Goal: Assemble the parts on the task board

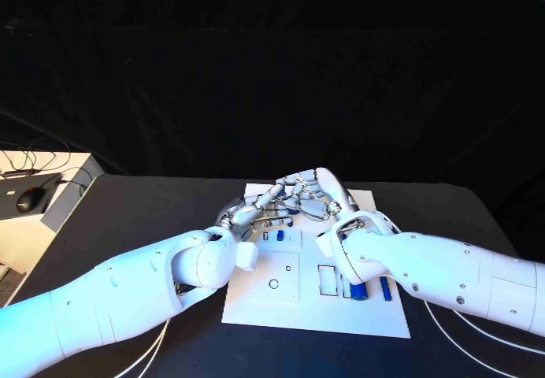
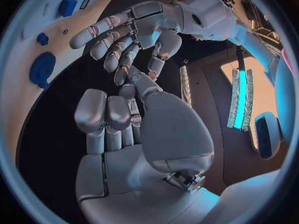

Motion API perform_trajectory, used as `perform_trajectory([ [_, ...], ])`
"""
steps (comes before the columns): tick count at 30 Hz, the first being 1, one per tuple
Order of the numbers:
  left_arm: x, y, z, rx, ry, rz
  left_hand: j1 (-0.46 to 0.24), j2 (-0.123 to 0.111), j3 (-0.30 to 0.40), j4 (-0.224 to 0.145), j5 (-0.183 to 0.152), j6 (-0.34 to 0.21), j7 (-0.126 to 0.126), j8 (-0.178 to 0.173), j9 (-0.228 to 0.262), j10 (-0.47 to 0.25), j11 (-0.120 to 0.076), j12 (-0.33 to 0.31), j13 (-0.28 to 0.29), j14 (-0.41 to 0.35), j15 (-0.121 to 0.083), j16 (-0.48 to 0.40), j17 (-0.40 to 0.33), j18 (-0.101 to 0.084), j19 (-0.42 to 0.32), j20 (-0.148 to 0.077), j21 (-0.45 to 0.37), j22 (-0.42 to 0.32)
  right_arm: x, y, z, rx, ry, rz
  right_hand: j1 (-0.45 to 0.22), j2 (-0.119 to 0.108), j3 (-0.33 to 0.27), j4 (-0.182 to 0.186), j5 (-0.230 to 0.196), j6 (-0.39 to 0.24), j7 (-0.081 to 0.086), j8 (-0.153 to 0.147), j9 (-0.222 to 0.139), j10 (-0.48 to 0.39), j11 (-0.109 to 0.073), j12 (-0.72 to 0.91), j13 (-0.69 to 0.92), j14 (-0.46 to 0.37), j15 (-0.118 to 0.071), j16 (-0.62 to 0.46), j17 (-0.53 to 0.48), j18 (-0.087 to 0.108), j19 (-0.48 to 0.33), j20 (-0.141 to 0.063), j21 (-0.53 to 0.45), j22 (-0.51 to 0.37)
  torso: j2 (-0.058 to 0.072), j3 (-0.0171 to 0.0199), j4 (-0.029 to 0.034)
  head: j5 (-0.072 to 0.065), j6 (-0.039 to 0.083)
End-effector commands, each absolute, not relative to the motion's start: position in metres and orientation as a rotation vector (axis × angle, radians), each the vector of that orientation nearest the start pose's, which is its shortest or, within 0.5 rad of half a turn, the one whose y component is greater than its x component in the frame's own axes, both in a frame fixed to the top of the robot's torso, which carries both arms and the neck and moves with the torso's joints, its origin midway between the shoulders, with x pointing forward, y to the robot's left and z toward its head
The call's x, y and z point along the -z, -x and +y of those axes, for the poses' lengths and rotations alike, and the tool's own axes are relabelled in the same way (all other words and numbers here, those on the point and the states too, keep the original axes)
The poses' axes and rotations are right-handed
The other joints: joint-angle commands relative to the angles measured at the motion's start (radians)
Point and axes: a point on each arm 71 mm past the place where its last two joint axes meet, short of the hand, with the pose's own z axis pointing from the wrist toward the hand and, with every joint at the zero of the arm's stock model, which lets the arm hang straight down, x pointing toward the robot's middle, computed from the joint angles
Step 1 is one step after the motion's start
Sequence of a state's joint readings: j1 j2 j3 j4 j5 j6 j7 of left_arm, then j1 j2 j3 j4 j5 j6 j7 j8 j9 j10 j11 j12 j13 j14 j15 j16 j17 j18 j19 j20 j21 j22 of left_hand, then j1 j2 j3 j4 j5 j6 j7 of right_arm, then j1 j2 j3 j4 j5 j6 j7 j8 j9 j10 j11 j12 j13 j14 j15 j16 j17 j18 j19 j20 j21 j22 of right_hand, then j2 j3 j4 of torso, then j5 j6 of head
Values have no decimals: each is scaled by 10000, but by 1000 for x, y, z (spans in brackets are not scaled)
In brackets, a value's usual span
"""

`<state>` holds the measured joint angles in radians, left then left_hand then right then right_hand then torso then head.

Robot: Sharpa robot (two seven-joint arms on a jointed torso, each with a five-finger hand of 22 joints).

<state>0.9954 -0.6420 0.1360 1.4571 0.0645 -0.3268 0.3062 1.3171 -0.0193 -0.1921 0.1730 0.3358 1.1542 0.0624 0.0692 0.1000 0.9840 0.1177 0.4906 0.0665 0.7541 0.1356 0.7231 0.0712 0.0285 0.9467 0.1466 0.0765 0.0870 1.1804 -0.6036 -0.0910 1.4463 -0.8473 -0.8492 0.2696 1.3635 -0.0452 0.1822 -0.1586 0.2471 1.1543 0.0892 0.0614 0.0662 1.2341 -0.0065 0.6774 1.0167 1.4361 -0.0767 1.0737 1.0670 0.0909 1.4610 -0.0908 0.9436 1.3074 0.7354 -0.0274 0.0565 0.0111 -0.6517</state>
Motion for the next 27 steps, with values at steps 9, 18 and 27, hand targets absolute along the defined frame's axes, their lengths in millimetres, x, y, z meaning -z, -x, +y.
perform_trajectory([
  [9, 221, -480, 127, 17304, 13668, 14518, 469, 774, 84, -349, 104, 306, -219, -56, 92, 508, -260, -117, 18, 73, -104, 172, 45, -206, -25, -68, 89, -8, 182, -483, -117, -11221, -3278, 12582, 19, 83, 36, -24, 18, 113, 189, 29, 11, -59, -5, 60, 15, 14, 49, 61, 17, -68, 31, 64, 57, 1197, 1, 6, 0, -2, -19],
  [18, 221, -481, 129, 17281, 13784, 14469, 808, 1037, 490, -708, 148, 628, -363, -37, 666, 837, -311, -434, 27, 144, -161, 222, 54, -285, -4, -154, 117, 13, 182, -484, -119, -11163, -3297, 12577, 9, 92, 20, -31, 25, 101, 192, 27, 10, -65, -3, 74, 8, 12, 52, 61, 16, -62, 22, 67, 47, 1191, -2, 2, -6, -6, -26],
  [27, 222, -481, 130, 17269, 13868, 14534, 683, 939, 650, -769, 158, 461, -349, -54, 1156, 888, -298, -574, 49, 157, -162, 199, 56, -285, -3, -151, 119, 20, 183, -485, -120, -11127, -3320, 12617, 9, 92, 20, -31, 25, 101, 192, 27, 10, -65, -3, 74, 8, 12, 52, 61, 16, -62, 22, 67, 47, 1191, -2, -5, 4, -27, -18],
])
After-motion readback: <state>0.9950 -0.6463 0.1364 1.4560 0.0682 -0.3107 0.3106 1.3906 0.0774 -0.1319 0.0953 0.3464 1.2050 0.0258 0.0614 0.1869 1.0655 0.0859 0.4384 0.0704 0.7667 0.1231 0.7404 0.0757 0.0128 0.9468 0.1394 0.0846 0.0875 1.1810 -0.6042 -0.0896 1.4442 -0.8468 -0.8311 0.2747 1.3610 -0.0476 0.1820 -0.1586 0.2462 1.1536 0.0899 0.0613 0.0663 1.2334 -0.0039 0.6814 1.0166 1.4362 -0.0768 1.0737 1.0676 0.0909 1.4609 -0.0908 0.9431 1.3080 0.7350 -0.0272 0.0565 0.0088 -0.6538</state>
